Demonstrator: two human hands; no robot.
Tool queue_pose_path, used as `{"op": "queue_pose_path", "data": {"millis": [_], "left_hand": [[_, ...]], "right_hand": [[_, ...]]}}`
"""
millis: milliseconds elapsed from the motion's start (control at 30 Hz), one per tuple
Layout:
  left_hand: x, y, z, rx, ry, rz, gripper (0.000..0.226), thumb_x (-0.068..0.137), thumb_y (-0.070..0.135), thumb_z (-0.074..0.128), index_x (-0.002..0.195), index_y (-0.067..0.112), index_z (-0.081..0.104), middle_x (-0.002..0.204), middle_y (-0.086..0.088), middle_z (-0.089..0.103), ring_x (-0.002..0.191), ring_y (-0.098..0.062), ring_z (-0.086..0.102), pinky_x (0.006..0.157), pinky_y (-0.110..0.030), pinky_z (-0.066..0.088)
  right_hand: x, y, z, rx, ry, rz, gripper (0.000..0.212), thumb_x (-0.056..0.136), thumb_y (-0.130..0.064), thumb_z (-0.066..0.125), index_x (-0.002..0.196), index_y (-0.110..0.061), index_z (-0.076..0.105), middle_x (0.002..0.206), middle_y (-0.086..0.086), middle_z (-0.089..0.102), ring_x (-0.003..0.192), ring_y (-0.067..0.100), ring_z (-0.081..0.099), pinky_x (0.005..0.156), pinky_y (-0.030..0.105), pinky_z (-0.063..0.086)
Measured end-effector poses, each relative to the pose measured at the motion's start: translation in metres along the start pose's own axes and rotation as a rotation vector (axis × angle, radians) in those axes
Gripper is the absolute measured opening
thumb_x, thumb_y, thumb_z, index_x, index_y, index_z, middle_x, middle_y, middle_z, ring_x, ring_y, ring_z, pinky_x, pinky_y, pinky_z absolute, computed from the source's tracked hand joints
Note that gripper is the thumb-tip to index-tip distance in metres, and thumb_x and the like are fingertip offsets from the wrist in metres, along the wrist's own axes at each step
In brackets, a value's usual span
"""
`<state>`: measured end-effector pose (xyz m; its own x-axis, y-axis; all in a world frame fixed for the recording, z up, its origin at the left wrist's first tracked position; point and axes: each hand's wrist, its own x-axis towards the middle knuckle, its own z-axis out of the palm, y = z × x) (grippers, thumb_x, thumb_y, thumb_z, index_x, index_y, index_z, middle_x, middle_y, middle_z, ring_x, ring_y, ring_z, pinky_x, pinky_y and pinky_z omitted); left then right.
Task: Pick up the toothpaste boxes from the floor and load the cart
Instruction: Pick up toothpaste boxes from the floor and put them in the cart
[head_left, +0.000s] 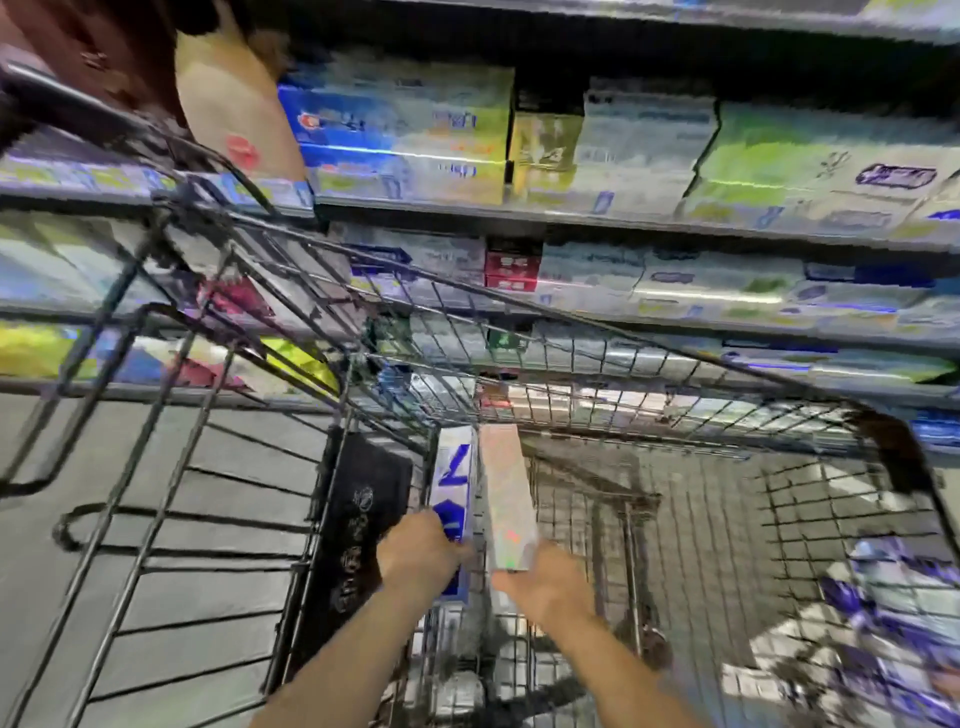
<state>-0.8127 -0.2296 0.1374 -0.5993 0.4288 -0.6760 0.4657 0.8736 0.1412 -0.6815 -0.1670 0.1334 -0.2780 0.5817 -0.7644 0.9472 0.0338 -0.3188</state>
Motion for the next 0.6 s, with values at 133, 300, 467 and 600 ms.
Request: {"op": "queue_pose_path", "data": {"millis": [133, 300, 467, 600], "left_hand": [[0.026, -0.002, 0.032, -0.018, 0.03, -0.019, 0.052, 0.078, 0.048, 0.066, 0.114, 0.012, 0.052, 0.109, -0.002, 0.065, 0.099, -0.022, 0.065, 0.076, -0.03, 0.049], [0.054, -0.001, 0.058, 0.083, 0.057, -0.03, 0.058, 0.085, 0.042, 0.064, 0.124, 0.007, 0.04, 0.115, -0.006, 0.063, 0.102, -0.024, 0.065, 0.076, -0.032, 0.05], [0.077, 0.002, 0.078, 0.106, 0.086, -0.044, 0.064, 0.087, 0.031, 0.066, 0.133, 0.003, 0.031, 0.133, -0.012, 0.048, 0.121, -0.025, 0.05, 0.092, -0.031, 0.046], [0.078, 0.001, 0.087, 0.123, 0.123, -0.047, 0.061, 0.091, 0.032, 0.059, 0.135, 0.002, 0.029, 0.136, -0.011, 0.045, 0.125, -0.026, 0.044, 0.097, -0.032, 0.043]], "right_hand": [[0.031, 0.008, 0.023, 0.001, 0.022, -0.003, 0.061, 0.075, -0.044, 0.069, 0.124, -0.013, 0.05, 0.103, 0.0, 0.068, 0.082, 0.017, 0.063, 0.071, 0.031, 0.057], [0.049, 0.02, 0.051, 0.031, 0.056, 0.018, 0.063, 0.082, -0.041, 0.068, 0.126, -0.011, 0.037, 0.111, 0.004, 0.062, 0.092, 0.022, 0.063, 0.072, 0.032, 0.053], [0.064, 0.017, 0.08, 0.057, 0.086, 0.001, 0.072, 0.081, -0.04, 0.07, 0.133, -0.008, 0.031, 0.131, 0.007, 0.044, 0.107, 0.026, 0.058, 0.082, 0.032, 0.049], [0.071, 0.013, 0.091, 0.03, 0.087, 0.004, 0.064, 0.082, -0.039, 0.069, 0.126, -0.011, 0.032, 0.125, 0.007, 0.045, 0.105, 0.025, 0.059, 0.083, 0.035, 0.052]]}}
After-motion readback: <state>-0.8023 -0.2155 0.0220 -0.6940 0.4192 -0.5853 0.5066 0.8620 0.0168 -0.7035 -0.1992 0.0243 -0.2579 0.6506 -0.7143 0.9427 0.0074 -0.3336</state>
